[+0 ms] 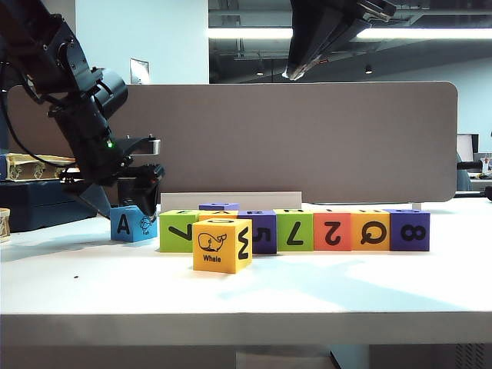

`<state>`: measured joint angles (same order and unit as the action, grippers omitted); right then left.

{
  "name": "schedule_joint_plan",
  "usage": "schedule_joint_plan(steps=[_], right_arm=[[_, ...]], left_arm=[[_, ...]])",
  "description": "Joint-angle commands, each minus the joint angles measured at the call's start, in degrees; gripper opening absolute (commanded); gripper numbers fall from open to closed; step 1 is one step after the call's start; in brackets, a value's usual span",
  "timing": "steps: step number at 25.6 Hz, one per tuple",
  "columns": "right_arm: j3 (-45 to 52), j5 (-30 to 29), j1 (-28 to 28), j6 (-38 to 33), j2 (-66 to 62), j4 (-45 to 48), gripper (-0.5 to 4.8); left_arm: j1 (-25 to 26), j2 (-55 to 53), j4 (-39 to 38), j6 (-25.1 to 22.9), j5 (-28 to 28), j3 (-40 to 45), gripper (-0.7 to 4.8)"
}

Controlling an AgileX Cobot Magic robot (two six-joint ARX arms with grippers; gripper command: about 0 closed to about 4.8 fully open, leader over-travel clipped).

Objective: Select the appropriate blocks from the scattered letter blocks on the table and arrange them in a row to spell out "LEARNING".

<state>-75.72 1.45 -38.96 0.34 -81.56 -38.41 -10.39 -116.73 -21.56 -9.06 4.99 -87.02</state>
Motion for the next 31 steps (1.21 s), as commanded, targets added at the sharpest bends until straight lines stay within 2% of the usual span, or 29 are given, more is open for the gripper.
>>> schedule_joint_plan(steps=[1,3,4,9,17,23,31], right_arm=[[-0.3,-0.1,-0.1,0.1,0.1,0.5,-0.02],[-0.3,-0.1,-0.1,0.1,0.1,0.5,-0.02],[-0.3,-0.1,-0.1,0.1,0.1,0.5,-0.01],[-0.3,-0.1,-0.1,0.1,0.1,0.5,-0.01],[-0.3,-0.1,0.0,0.1,0.1,1.3,-0.01],[-0.3,-0.1,0.0,0.1,0.1,1.1,-0.01],[-0.3,-0.1,0.0,0.1,0.1,0.9,-0.01]], left_arm=[[0.0,0.0,0.6,0.0,0.2,-0.2,3.88],[0.0,0.0,0.0,0.0,0.2,-0.2,2.96],[0.0,0.0,-0.3,0.0,0.1,-0.2,2.67],[0.0,0.9,-4.5,0.2,0.0,-0.2,2.65],[-0.5,6.8,-11.9,7.7,1.9,-0.2,2.65],[-2.2,7.3,-17.5,13.4,2.7,-0.1,2.65],[-6.1,6.6,-16.5,15.7,0.5,-0.1,2.63]])
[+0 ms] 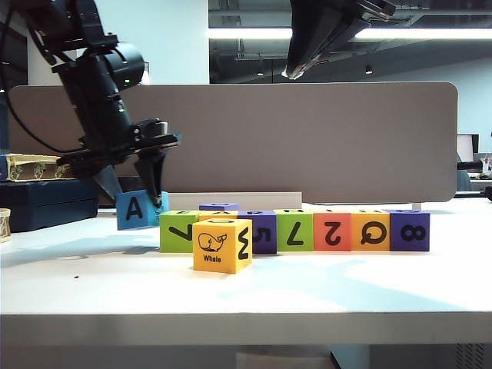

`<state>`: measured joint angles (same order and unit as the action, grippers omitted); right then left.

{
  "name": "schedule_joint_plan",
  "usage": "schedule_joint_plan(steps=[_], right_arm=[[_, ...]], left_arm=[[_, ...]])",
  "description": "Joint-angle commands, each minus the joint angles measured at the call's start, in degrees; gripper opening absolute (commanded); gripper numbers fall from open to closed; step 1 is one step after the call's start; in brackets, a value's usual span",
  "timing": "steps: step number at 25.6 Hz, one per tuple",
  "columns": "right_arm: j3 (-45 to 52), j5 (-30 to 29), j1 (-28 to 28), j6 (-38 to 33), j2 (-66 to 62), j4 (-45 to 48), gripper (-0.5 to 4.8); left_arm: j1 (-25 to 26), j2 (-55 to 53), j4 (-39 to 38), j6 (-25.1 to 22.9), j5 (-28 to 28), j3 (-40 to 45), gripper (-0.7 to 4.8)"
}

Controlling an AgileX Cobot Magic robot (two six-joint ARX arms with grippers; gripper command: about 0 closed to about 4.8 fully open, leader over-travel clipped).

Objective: Select the appropriate blocks from the scattered letter blocks on the table and arrange them in a row to spell out "LEARNING".

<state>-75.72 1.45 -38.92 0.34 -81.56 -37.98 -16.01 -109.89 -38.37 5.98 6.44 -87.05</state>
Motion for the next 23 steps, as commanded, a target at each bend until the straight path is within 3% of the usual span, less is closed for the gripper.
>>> schedule_joint_plan(steps=[1,5,16,19,22,23], right_arm=[[-0.3,-0.1,0.0,0.1,0.1,0.3,-0.01],[-0.3,-0.1,0.0,0.1,0.1,0.2,-0.02],[-0.3,-0.1,0.0,0.1,0.1,0.3,-0.01],[-0.3,-0.1,0.0,0.1,0.1,0.3,-0.01],[-0.3,-0.1,0.0,0.1,0.1,0.5,-0.01],[-0.3,-0.1,0.0,0.1,0.1,0.5,-0.01]], left_arm=[[-0.9,-0.6,0.3,0.8,-2.0,-0.1,2.63],[-1.1,-1.3,0.1,3.1,-2.8,0.0,2.63],[-1.1,-3.0,0.6,3.9,-2.5,0.0,2.65],[-1.1,-3.1,0.7,3.9,-2.3,0.0,2.85],[-1.1,-3.1,0.0,3.9,-2.1,0.0,3.53],[-1.1,-3.1,-0.2,3.7,-2.1,0.0,3.54]])
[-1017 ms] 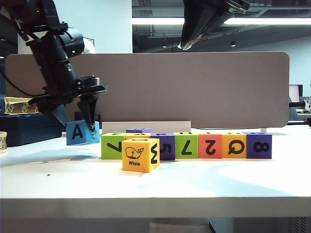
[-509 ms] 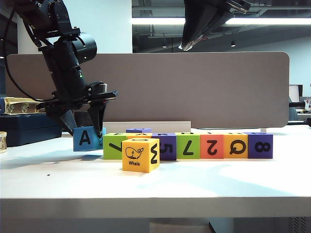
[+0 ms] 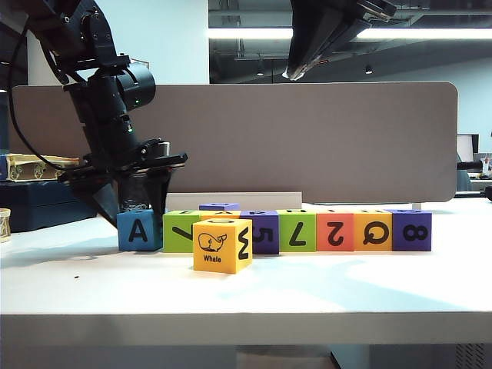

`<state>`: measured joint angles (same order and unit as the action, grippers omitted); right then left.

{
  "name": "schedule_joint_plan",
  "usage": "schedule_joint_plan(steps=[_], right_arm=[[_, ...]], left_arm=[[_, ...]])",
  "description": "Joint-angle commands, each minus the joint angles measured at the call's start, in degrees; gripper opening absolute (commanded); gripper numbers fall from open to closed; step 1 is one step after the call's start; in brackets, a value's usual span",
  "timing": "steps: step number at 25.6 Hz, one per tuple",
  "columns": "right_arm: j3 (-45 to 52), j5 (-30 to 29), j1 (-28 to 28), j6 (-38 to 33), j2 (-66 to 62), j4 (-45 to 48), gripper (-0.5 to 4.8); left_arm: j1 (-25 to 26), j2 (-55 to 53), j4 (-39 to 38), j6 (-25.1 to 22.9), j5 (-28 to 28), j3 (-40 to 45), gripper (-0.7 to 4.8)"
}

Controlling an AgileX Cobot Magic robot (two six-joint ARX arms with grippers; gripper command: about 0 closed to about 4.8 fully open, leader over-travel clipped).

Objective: Select the appropriate blocks from the scattered letter blocks on the table and arrange them in a row to spell out "LEARNING".

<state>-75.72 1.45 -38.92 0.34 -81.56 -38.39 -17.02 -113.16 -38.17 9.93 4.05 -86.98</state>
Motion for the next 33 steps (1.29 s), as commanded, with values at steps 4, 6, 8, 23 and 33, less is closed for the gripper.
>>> schedule_joint_plan(steps=[4,6,8,23,33], right_arm=[[-0.3,-0.1,0.0,0.1,0.1,1.2,-0.01],[-0.3,-0.1,0.0,0.1,0.1,1.2,-0.02],[-0.3,-0.1,0.0,0.1,0.1,1.2,-0.01],[-0.3,-0.1,0.0,0.1,0.1,0.7,-0.02],[-0.3,-0.1,0.0,0.1,0.1,-0.1,-0.01]], left_arm=[[-0.1,0.3,-1.2,-0.6,1.4,-0.2,3.54],[-0.1,0.7,-1.8,-1.0,1.3,-0.2,3.54],[-0.1,1.1,-2.1,-1.1,1.3,-0.3,3.54],[-0.1,5.5,8.6,-5.0,-3.8,-0.2,1.92],[-0.1,0.9,13.4,-11.5,-4.5,-0.2,-0.06]])
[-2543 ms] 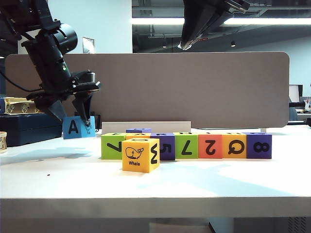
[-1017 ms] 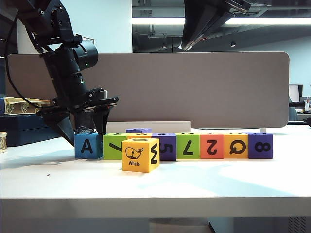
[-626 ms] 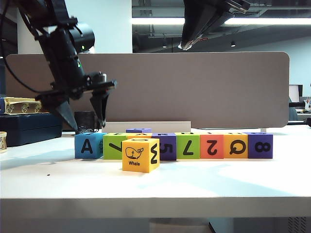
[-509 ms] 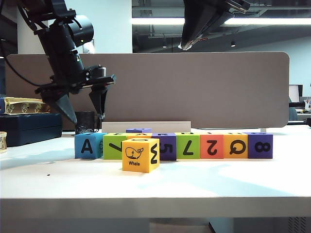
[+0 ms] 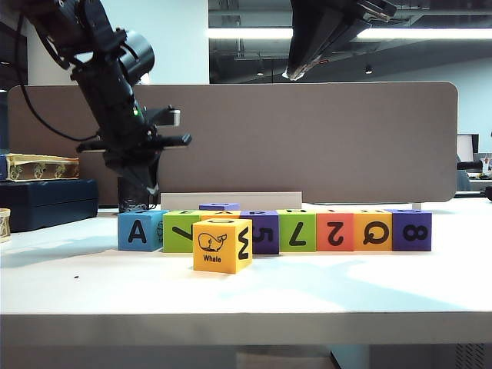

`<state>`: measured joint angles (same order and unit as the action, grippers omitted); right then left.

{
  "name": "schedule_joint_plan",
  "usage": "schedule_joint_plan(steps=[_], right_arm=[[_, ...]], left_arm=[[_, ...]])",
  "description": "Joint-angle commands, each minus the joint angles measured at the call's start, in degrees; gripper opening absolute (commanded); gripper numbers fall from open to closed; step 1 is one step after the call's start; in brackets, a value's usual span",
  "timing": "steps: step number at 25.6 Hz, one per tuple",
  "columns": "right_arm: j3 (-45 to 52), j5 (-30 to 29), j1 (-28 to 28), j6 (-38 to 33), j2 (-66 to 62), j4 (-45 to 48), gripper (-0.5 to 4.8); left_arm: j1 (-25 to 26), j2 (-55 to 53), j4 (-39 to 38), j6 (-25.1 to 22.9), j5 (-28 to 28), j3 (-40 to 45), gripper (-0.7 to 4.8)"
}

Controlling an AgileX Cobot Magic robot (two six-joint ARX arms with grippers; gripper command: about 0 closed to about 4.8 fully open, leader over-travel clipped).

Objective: Select the appropriate blocks from the scattered letter blocks on the table and arrange them in a row to spell out "LEARNING".

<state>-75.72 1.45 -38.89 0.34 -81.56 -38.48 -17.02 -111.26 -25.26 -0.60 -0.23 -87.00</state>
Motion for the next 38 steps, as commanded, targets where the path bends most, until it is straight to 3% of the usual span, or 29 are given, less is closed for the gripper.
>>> schedule_joint_plan(steps=[1,19,21,26,31,38], right_arm=[[-0.3,-0.1,0.0,0.1,0.1,-0.1,-0.01],[-0.3,-0.1,0.0,0.1,0.1,-0.3,-0.02],[-0.3,-0.1,0.0,0.1,0.1,-0.3,-0.01],[-0.3,-0.1,0.0,0.1,0.1,-0.3,-0.02],[-0.3,-0.1,0.0,0.1,0.1,-0.7,-0.01],[-0.3,-0.1,0.1,0.1,0.1,-0.7,-0.01]], left_arm=[[-0.1,-1.4,0.5,-0.9,-0.2,-0.2,-0.06],[-0.1,-2.4,-3.9,-0.9,1.7,-0.2,-0.06],[-0.1,-2.3,-0.8,-0.9,1.4,-0.3,-0.06],[-0.1,-2.1,-2.2,-1.2,-3.2,-3.0,-0.06],[0.0,-2.0,-11.1,-2.6,-9.2,-5.8,-0.06],[1.2,-2.0,-18.4,-3.3,-9.4,-5.7,-0.06]])
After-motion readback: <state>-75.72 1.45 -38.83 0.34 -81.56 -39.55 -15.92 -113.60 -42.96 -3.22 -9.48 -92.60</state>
